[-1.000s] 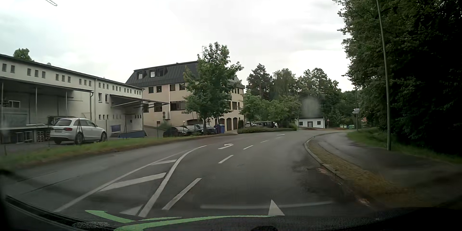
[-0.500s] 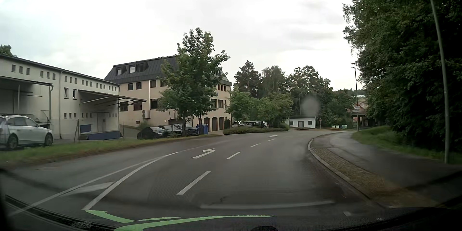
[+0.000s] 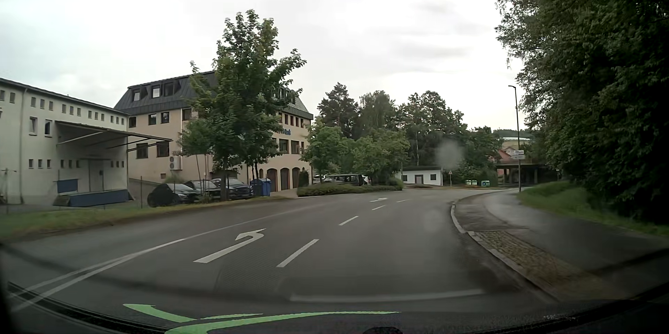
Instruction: Follow the waypoints while adhering to traffic rules and regulations
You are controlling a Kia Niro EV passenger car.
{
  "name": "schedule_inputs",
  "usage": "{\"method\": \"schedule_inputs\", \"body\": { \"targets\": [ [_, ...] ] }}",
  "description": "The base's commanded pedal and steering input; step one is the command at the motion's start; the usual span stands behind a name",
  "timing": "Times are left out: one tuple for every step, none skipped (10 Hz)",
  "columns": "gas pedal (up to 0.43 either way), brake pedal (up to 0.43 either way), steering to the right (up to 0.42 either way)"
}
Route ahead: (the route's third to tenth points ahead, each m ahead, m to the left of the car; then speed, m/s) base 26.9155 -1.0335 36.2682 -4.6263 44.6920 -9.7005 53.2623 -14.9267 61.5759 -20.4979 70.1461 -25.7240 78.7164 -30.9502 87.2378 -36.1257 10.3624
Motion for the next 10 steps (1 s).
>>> {"method": "schedule_inputs", "body": {
  "targets": [
    [0.169, 0.000, 0.050],
    [0.169, 0.000, 0.051],
    [0.138, 0.000, 0.052],
    [0.130, 0.000, 0.054],
    [0.130, 0.000, 0.057],
    [0.130, 0.000, 0.059],
    [0.118, 0.000, 0.059],
    [0.098, 0.000, 0.060],
    [0.098, 0.000, 0.061],
    [0.098, 0.000, 0.061]
  ]
}}
